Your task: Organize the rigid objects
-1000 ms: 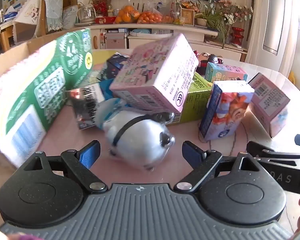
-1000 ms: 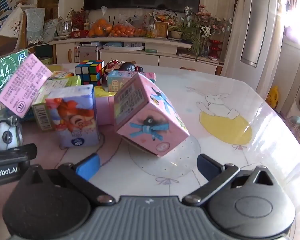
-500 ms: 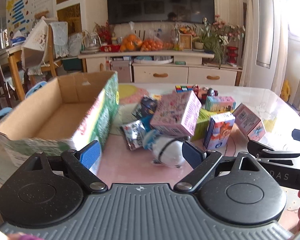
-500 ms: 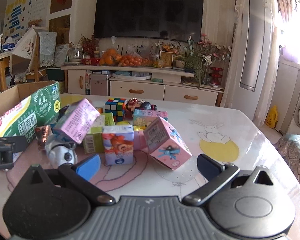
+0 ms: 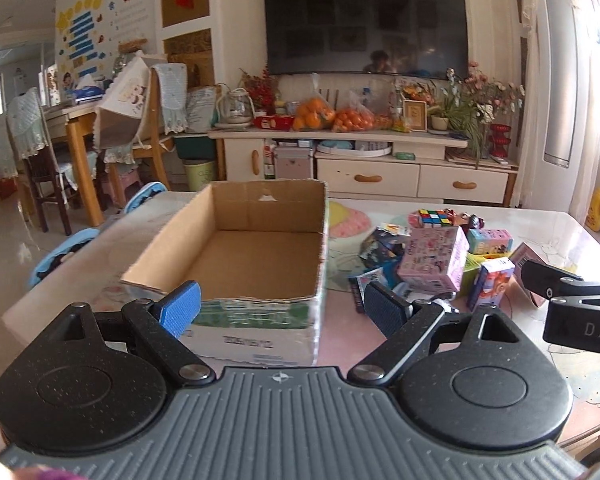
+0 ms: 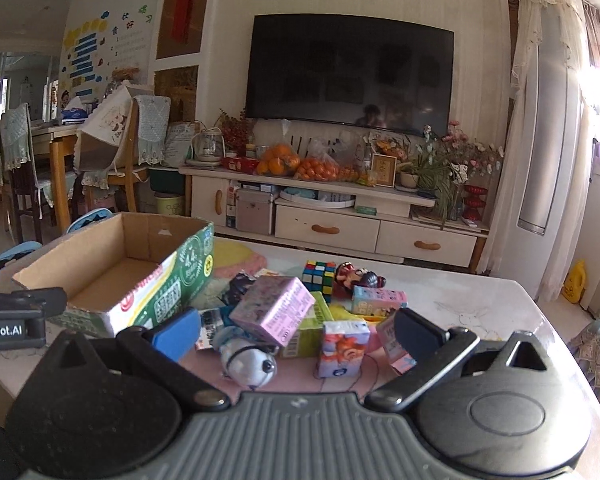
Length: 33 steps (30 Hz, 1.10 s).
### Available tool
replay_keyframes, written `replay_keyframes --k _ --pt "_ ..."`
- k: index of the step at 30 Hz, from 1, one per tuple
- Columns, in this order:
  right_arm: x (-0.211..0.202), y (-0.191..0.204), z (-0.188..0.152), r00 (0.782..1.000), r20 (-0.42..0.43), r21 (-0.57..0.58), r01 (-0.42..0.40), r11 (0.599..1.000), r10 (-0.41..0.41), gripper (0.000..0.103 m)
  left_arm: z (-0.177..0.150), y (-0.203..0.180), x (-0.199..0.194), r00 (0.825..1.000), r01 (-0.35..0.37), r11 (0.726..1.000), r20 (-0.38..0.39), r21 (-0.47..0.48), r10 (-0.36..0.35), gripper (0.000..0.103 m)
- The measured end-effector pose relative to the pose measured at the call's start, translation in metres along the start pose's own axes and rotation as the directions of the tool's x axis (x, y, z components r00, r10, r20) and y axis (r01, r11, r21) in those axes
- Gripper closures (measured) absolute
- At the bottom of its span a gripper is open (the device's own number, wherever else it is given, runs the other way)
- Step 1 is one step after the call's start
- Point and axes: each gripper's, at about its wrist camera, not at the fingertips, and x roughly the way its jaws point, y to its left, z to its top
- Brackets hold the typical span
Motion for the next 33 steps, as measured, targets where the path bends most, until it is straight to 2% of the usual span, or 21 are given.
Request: replay_keyframes --k 6,13,25,33 --pt "-0.016 0.028 0.009 0.999 0.051 -0.054 -0.017 0.998 0.019 0.001 0.003 0.023 -0.02 0.999 -0.047 0.999 0.022 -0.017 0.047 0.0" --pt "-0.028 0.046 0.014 0.996 0.089 -0.074 -0.026 0.997 0.033 0.001 0.004 0.03 -0.035 0.997 -0.06 0.997 0.046 -0.043 0.062 0.0" --pt "-0.043 0.056 0.018 0.989 0.134 -0.083 -0.052 0.995 0.063 0.001 0.004 0.026 -0.035 0.995 -0.057 0.997 0.083 -0.054 0.061 0.0" --pt "-0.048 0.042 0.011 0.986 0.16 -0.065 -0.043 0.997 0.053 0.001 -0.004 0.021 -0.032 0.994 -0.031 0.998 0.103 -0.056 0.037 0.0"
